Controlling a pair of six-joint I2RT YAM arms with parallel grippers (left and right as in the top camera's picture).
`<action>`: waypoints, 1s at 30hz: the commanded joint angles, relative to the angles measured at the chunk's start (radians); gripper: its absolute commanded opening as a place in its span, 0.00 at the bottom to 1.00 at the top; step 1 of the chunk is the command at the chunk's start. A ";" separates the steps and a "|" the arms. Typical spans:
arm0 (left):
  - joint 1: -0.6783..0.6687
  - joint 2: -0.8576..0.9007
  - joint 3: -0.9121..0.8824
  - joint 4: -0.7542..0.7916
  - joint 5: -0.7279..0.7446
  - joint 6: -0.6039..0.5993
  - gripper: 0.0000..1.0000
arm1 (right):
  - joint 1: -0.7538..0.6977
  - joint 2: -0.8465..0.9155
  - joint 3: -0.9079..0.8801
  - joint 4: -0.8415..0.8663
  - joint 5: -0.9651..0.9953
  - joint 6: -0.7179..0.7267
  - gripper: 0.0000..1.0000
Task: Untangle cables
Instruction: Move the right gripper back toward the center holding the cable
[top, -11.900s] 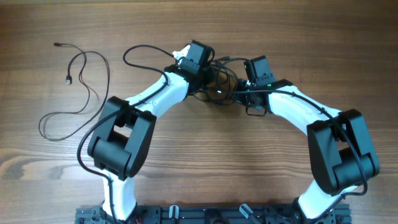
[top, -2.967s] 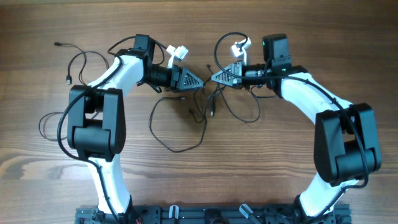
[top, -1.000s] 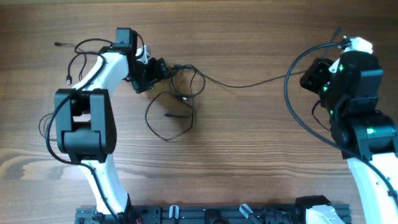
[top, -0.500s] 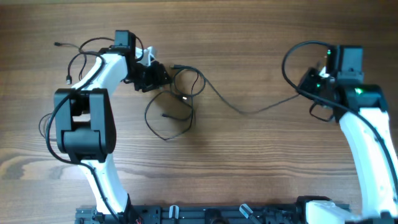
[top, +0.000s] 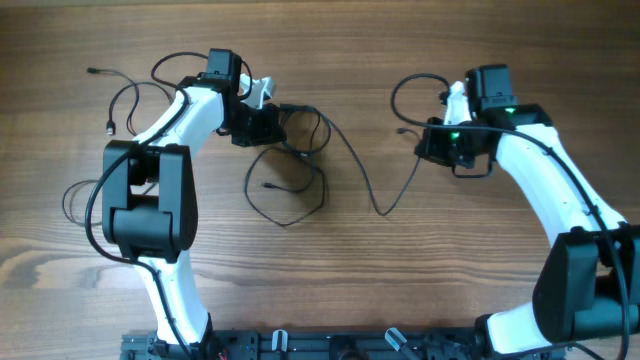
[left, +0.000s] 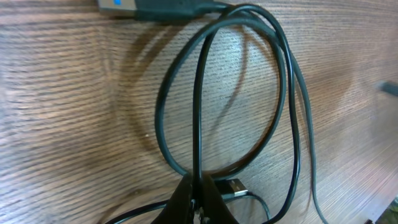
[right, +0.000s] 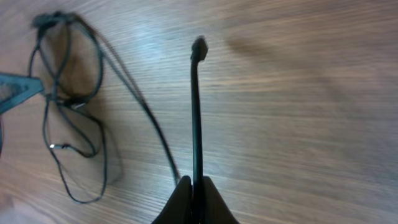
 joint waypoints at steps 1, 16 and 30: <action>-0.005 -0.024 -0.010 0.003 -0.003 0.013 0.04 | 0.096 0.030 0.009 0.064 -0.038 -0.068 0.10; -0.005 -0.024 -0.010 0.003 -0.003 0.012 0.04 | 0.266 0.121 0.009 0.455 0.198 -0.055 0.04; -0.005 -0.024 -0.010 0.003 -0.003 0.012 0.05 | 0.258 0.279 0.009 0.664 0.205 0.095 0.95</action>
